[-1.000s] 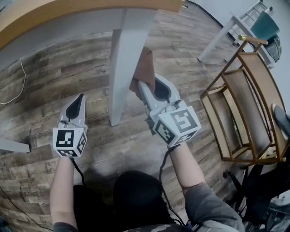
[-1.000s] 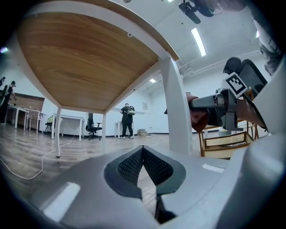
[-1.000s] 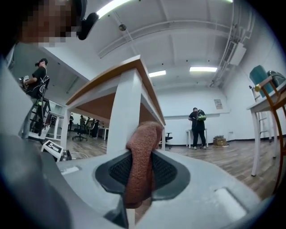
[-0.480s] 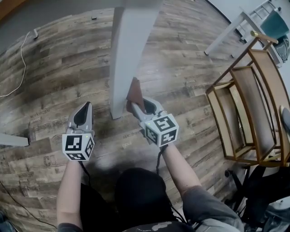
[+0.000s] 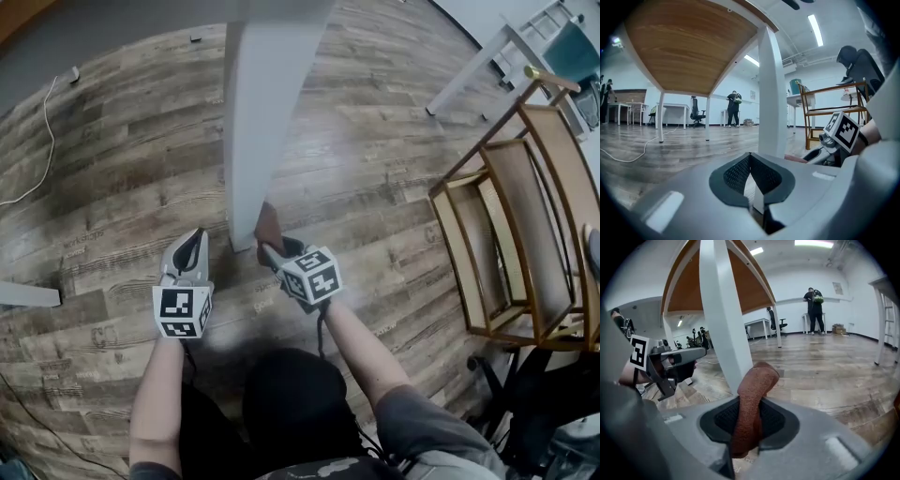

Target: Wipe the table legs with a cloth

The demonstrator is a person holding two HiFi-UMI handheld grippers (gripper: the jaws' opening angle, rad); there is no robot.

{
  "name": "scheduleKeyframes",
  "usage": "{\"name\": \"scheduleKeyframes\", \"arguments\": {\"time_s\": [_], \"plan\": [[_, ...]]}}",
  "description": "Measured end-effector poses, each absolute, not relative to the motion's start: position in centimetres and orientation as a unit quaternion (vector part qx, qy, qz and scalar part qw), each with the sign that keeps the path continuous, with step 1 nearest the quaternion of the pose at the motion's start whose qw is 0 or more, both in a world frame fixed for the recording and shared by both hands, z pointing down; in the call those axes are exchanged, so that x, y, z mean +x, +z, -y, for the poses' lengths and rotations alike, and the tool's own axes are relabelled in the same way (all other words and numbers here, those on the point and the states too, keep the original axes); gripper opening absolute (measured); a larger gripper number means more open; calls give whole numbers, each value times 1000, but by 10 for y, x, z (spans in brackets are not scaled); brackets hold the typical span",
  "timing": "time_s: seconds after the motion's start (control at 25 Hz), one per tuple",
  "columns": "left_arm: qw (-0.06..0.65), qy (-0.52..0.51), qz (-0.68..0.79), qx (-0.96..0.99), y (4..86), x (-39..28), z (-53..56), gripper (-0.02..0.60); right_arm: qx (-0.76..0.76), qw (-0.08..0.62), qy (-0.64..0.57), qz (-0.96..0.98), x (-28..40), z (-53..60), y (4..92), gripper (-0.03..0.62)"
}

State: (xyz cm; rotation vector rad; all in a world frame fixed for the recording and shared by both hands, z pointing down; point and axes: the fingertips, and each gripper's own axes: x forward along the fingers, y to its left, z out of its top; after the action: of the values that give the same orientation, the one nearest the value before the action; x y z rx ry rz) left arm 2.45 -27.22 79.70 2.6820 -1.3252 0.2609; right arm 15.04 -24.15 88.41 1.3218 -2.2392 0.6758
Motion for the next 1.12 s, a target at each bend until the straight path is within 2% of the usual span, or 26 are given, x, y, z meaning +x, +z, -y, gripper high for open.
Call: {"name": "scheduleKeyframes", "arguments": {"time_s": [0.24,0.36,0.52,0.68,1.12], "plan": [[85,82,452,884,802,18,282,20,462,246,259,812,159,238,897,84],[79,79,470,876,797,-2,299,20,483,239,226,811,172,246,878,84],[40,94,498,861,773,-37,335,18,493,249,107,827,192,275,811,84],[19,77,501,861,714,-48,350,19,480,238,5,844,194,300,728,86],[-71,7,406,911,541,19,325,18,469,207,-318,798,162,330,516,86]]}}
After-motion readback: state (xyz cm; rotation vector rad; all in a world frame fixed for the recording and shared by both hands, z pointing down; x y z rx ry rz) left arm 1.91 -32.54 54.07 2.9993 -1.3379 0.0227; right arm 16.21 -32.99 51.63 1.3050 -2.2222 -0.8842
